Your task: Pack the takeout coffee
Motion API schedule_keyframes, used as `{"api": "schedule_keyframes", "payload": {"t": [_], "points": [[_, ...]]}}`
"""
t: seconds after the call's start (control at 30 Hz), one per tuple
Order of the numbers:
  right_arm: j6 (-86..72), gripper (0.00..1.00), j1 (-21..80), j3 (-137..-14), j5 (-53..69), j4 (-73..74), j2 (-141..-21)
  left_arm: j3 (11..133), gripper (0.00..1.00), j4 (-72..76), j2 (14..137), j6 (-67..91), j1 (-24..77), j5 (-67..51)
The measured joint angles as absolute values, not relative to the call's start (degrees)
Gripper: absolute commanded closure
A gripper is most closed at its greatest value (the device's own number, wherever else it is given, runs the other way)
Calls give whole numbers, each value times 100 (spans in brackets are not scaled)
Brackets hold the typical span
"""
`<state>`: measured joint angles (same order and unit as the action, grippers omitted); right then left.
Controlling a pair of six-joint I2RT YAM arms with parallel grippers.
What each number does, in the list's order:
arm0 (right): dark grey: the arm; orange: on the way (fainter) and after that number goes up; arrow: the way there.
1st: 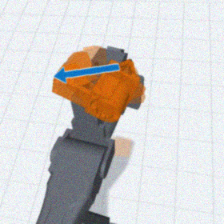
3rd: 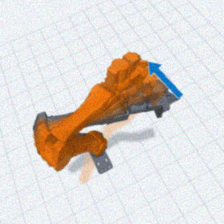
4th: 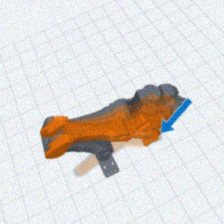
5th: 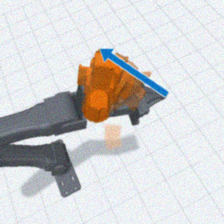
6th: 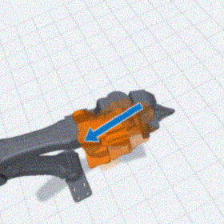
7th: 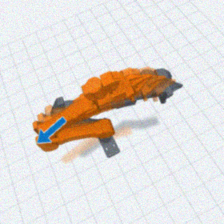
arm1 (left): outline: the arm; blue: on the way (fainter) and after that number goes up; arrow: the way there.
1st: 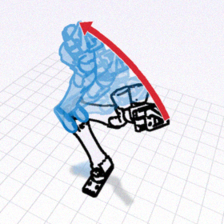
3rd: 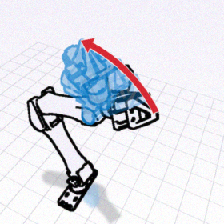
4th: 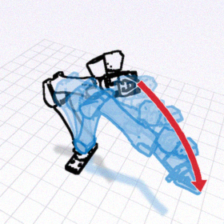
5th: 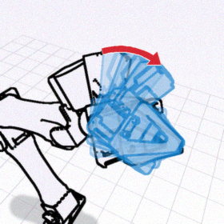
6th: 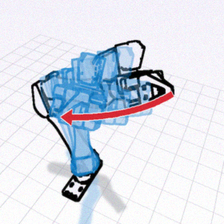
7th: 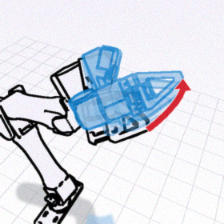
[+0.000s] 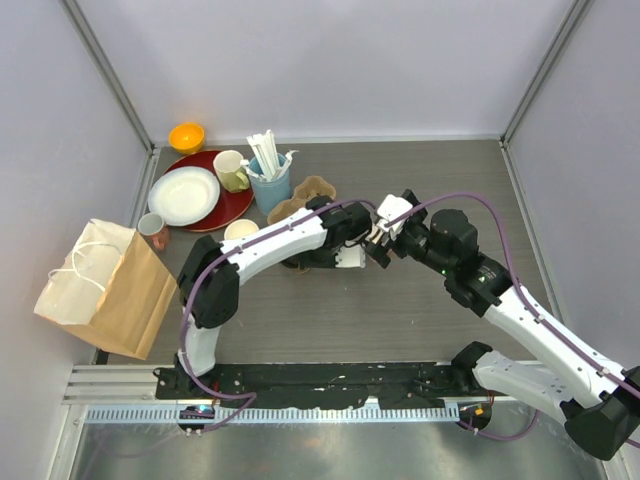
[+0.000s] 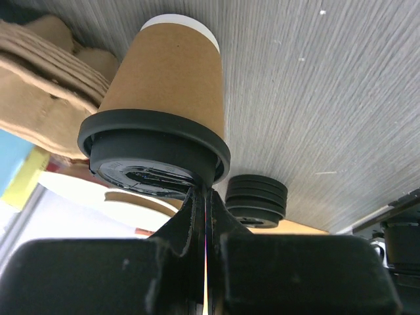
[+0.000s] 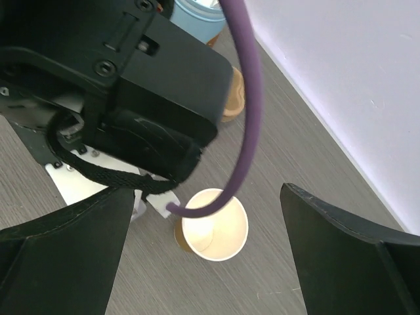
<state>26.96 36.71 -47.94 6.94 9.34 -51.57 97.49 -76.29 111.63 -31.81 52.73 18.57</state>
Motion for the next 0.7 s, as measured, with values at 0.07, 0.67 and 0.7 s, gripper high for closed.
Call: {"api": "schedule_keyframes", "payload": {"t": [0.07,0.67,0.7], "points": [[2696,2,3671,-4786,707,937,-5155,9926,100,-7625,11290,-3271,5301,1835],[2698,2,3671,-4722,878,985,-5181,10718,44,-7682,11437,-3581,5308,1629],[2700,2,3667,-4722,867,954,-5186,10862,43,-7717,11437,-3544,5308,1603]]}}
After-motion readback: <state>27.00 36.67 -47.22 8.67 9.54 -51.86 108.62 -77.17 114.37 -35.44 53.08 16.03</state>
